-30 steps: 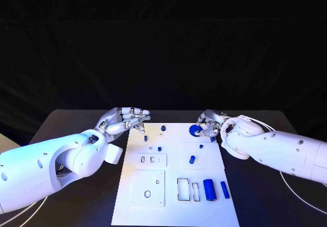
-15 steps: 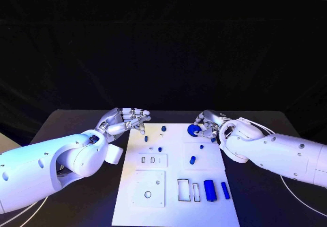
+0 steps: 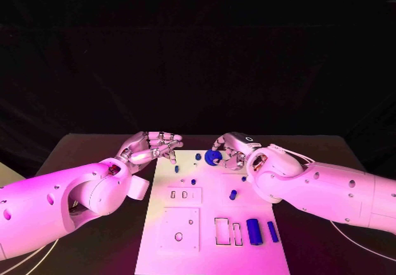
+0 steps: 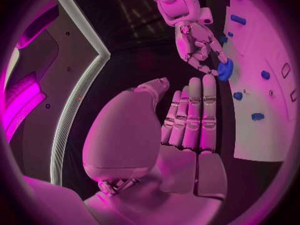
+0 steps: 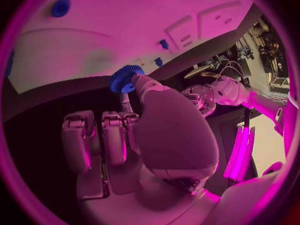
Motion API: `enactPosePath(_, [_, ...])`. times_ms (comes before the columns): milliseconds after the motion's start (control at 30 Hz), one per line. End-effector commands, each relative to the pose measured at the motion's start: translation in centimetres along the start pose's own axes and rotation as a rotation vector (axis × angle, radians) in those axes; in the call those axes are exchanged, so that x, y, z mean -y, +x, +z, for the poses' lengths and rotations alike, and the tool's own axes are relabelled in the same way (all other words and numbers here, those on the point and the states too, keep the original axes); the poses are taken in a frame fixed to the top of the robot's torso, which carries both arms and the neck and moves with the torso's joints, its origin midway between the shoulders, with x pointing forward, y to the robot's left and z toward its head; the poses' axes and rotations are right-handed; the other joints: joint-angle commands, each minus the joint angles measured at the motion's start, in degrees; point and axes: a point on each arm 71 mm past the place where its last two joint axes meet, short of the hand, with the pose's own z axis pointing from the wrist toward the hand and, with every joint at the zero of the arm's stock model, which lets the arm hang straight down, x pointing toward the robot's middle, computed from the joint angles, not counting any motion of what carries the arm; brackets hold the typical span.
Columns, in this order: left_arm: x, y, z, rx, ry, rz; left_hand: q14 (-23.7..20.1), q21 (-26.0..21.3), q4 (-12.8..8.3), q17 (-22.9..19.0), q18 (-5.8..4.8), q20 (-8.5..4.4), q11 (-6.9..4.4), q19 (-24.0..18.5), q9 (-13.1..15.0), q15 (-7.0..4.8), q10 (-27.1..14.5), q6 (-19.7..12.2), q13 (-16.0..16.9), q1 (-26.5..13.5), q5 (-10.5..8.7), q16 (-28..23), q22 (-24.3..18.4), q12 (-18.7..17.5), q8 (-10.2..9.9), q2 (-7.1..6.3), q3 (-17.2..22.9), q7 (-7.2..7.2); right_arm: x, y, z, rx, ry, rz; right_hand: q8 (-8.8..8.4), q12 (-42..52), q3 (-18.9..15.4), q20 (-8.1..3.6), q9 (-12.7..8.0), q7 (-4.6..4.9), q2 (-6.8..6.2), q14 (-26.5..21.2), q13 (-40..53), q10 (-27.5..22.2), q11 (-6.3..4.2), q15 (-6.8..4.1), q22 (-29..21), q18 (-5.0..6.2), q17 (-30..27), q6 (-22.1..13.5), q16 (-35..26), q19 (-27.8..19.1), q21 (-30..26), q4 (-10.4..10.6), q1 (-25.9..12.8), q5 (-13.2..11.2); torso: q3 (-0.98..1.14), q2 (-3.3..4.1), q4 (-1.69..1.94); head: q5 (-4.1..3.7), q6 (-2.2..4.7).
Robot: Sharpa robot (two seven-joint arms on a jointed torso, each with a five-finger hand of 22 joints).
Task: Assemble the parts on the task board
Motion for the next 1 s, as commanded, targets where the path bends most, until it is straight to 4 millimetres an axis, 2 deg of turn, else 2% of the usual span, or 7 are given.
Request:
enactPosePath(33, [0.1,0.3,0.1,-0.023,0.006,-0.010,-0.53,0.24,-0.07,0.08,0.80,0.02,-0.16,-0.46,0.07,0.07,-0.10,-0.13,0.10,-0.05,-0.26,0.38,0.07,0.24,-0.13,0.36,0.31,0.07,-1.2,0.4,0.3,0.022,-0.054,-0.060,-0.30,0.22,0.34,-0.46,1.51,-0.63,0.03,5.68,15.08,5.96,-0.25,-0.37,15.05,-0.79,13.72,1.84,0.25,5.99,0.30,-0.03,-0.55,-0.26,-0.02,0.06,0.12,-0.03,0.00])
enactPosePath(300, [0.0,0.5,0.2,-0.027,0.004,-0.012,-0.53,0.24,-0.07,0.08,0.80,0.02,-0.16,-0.46,0.07,0.07,-0.10,-0.13,0.10,-0.05,-0.26,0.38,0.07,0.24,-0.13,0.36,0.31,0.07,-2.8,1.6,1.4,0.017,-0.081,-0.081,-0.47,0.22,0.74,-0.43,1.43,-0.58,-0.43,5.68,15.08,5.96,-0.22,-0.32,15.05,-0.79,13.70,1.81,0.25,5.99,0.30,-0.16,-0.96,-0.65,-0.06,0.10,0.31,0.08,-0.06])
enactPosePath(533, [0.0,0.6,0.3,-0.030,0.001,-0.013,-0.53,0.24,-0.07,0.08,0.80,0.02,-0.16,-0.46,0.07,0.07,-0.10,-0.13,0.10,-0.05,-0.26,0.38,0.07,0.24,-0.13,0.36,0.31,0.07,-3.4,2.5,2.1,-0.002,-0.085,-0.091,-0.55,0.22,0.89,-0.41,1.40,-0.57,-0.62,5.68,15.08,5.96,-0.21,-0.30,15.05,-0.79,13.70,1.79,0.25,5.99,0.30,-0.24,-1.10,-0.77,0.00,0.10,0.06,0.55,-0.23])
enactPosePath(633, [0.0,0.6,0.3,-0.031,0.001,-0.013,-0.54,0.38,-0.11,0.08,0.80,0.01,-0.17,-0.53,0.11,0.06,-0.08,-0.11,0.10,-0.02,-0.25,0.45,0.16,0.25,-0.11,0.41,0.42,0.05,-3.5,2.8,2.3,-0.013,-0.082,-0.098,-0.62,0.22,1.01,-0.40,1.36,-0.55,-0.82,5.67,15.08,5.96,-0.19,-0.28,15.05,-0.79,13.65,1.75,0.23,5.99,0.30,-0.33,-1.20,-0.85,-0.01,0.07,-0.01,0.51,-0.30])
enactPosePath(1000, [0.0,0.6,0.4,-0.033,0.000,-0.014,-0.54,0.38,-0.11,0.08,0.80,0.01,-0.17,-0.53,0.11,0.06,-0.08,-0.11,0.10,-0.02,-0.25,0.45,0.16,0.25,-0.11,0.41,0.42,0.05,-3.7,3.9,2.8,-0.033,-0.084,-0.113,-0.70,0.22,1.15,-0.38,1.33,-0.51,-1.06,5.67,15.08,5.96,-0.16,-0.26,15.05,-0.79,13.69,1.73,0.24,5.99,0.30,-0.41,-1.38,-0.98,0.03,0.08,0.05,0.61,-0.53])
